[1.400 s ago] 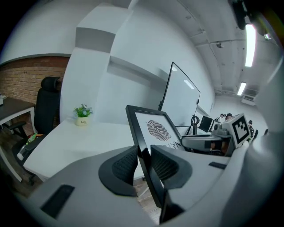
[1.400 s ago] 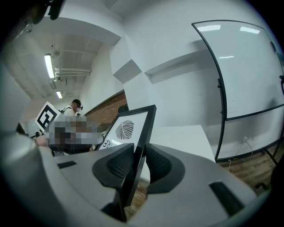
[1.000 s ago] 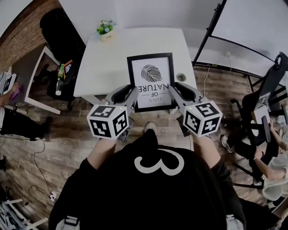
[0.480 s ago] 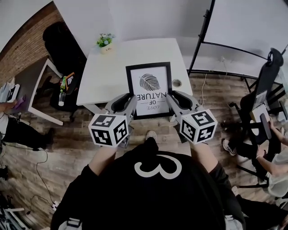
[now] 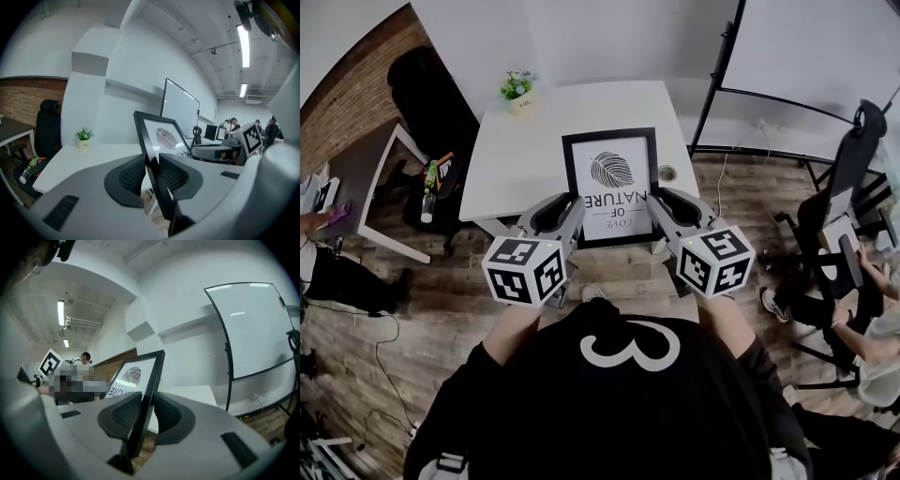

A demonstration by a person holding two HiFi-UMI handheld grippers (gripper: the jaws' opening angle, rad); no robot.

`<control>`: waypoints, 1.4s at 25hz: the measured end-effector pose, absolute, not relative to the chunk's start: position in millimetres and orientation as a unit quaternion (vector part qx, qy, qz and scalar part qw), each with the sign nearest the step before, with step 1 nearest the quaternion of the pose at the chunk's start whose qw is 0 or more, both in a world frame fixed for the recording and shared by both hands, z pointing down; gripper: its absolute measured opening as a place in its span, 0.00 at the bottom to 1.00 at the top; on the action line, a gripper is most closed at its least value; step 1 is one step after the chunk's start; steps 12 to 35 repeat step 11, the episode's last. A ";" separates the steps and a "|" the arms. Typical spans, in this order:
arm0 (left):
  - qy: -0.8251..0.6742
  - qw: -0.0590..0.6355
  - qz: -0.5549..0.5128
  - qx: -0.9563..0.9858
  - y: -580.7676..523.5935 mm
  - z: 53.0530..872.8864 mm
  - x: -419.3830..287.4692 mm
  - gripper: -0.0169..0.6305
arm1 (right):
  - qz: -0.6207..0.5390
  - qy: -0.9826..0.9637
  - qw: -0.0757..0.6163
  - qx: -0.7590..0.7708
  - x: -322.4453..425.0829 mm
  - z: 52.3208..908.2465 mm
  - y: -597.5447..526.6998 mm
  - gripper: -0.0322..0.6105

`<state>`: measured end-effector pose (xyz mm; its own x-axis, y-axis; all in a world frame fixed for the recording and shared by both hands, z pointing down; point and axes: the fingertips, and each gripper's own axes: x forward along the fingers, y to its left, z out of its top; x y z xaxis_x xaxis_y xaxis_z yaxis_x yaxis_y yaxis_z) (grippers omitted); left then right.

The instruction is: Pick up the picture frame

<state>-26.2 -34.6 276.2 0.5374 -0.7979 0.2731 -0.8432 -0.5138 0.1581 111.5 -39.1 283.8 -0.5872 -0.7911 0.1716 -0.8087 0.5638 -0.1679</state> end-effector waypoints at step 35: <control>-0.466 0.134 0.086 0.870 -33.5 276.5 -25.6 0.18 | 0.110 -0.880 0.038 0.460 112.0 282.3 -37.3 0.20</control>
